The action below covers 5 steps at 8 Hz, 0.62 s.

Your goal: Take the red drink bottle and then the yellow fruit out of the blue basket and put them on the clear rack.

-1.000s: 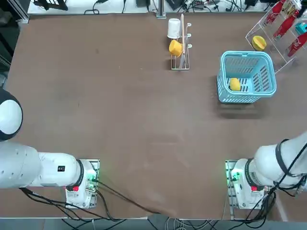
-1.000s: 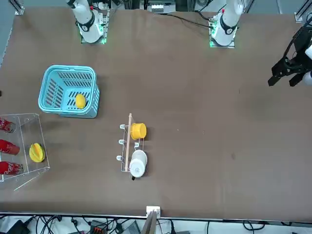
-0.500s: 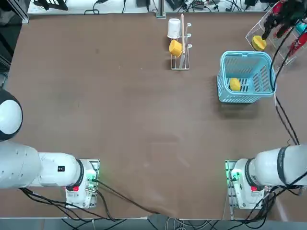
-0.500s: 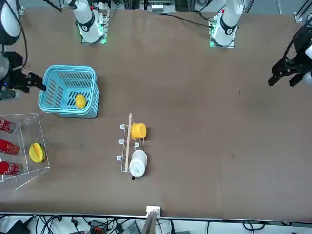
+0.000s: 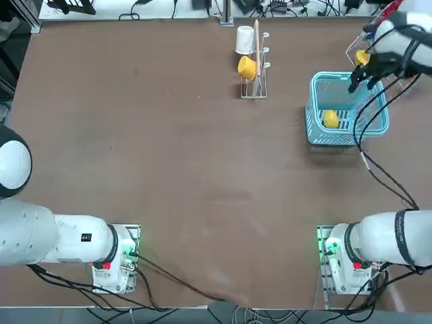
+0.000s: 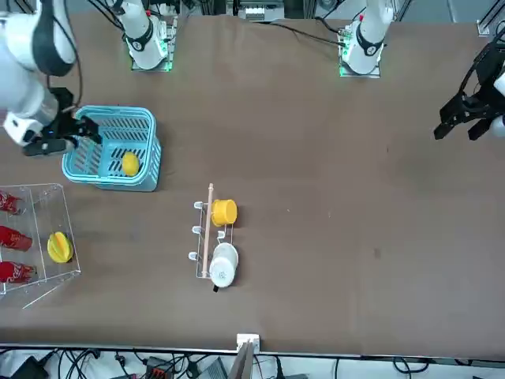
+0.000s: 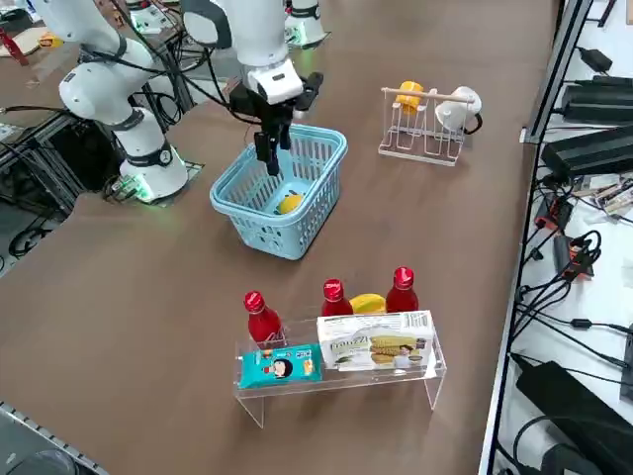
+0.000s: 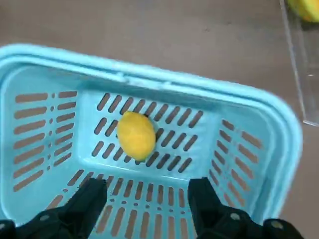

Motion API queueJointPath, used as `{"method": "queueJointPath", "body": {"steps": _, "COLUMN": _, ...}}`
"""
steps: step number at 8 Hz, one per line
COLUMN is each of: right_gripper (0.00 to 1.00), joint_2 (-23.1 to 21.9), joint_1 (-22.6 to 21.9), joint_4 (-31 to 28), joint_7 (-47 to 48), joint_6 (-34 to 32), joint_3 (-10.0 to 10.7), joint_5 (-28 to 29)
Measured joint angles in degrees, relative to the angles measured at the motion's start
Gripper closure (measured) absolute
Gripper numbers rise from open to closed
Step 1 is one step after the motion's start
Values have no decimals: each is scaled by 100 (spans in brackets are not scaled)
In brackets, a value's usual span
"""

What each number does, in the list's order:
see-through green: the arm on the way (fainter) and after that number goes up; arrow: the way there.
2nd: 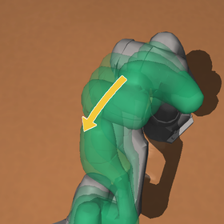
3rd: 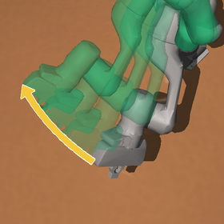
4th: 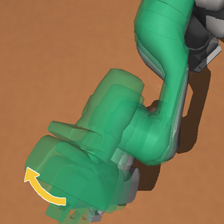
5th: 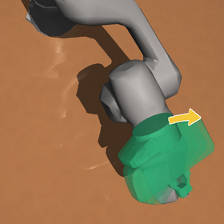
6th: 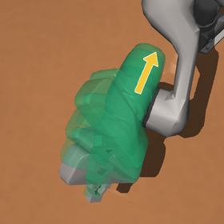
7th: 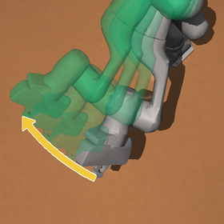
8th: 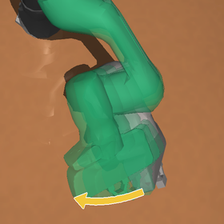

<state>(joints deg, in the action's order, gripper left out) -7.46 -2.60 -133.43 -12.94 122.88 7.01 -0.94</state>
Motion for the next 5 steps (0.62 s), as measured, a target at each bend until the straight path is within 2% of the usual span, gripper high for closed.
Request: {"method": "queueJointPath", "body": {"steps": 5, "right_gripper": 0, "joint_2": -141, "joint_1": -85, "joint_4": -1460, "joint_7": -19, "joint_6": 2114, "joint_3": 0, "joint_5": -16}}
